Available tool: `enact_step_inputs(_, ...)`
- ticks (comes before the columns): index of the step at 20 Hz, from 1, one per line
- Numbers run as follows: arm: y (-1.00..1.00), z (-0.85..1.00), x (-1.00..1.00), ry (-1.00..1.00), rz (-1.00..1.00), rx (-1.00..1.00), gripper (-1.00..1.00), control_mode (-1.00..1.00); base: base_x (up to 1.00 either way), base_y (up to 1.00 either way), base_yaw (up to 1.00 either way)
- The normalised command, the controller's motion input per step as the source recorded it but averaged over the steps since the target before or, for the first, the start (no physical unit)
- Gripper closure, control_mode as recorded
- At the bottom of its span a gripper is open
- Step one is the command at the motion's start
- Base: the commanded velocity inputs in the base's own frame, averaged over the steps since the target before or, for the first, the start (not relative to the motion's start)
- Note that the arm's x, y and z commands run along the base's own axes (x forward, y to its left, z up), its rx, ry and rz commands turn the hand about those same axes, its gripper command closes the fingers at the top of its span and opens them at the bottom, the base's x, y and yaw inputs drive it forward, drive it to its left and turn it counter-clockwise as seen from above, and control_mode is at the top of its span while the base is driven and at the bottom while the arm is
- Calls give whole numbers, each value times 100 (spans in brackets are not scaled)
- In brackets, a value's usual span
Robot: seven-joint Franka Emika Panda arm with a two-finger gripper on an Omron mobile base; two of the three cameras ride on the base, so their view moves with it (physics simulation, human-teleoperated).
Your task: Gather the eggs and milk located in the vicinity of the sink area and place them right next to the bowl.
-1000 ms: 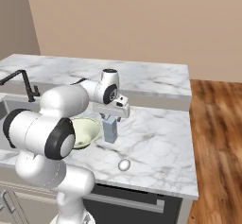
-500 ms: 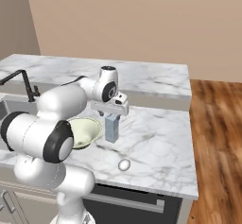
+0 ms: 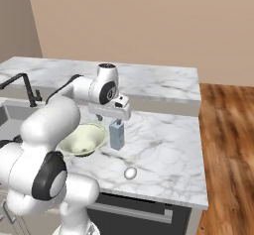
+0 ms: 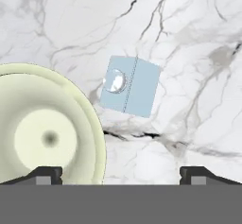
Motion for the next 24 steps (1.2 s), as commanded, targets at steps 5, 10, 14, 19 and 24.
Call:
enact_step_inputs(5,0,-6,-99,1,0,0,-100,-100,0,0,0)
enact_step_inputs(10,0,-18,-86,8,0,0,-100,-100,0,0,0)
enact_step_inputs(14,-30,-32,-39,5,-1,0,-100,-100,0,0,0)
enact_step_inputs(19,-84,-50,-1,0,-5,0,-100,-100,0,0,0)
enact_step_inputs(24,-65,-20,15,9,-1,0,-100,-100,0,0,0)
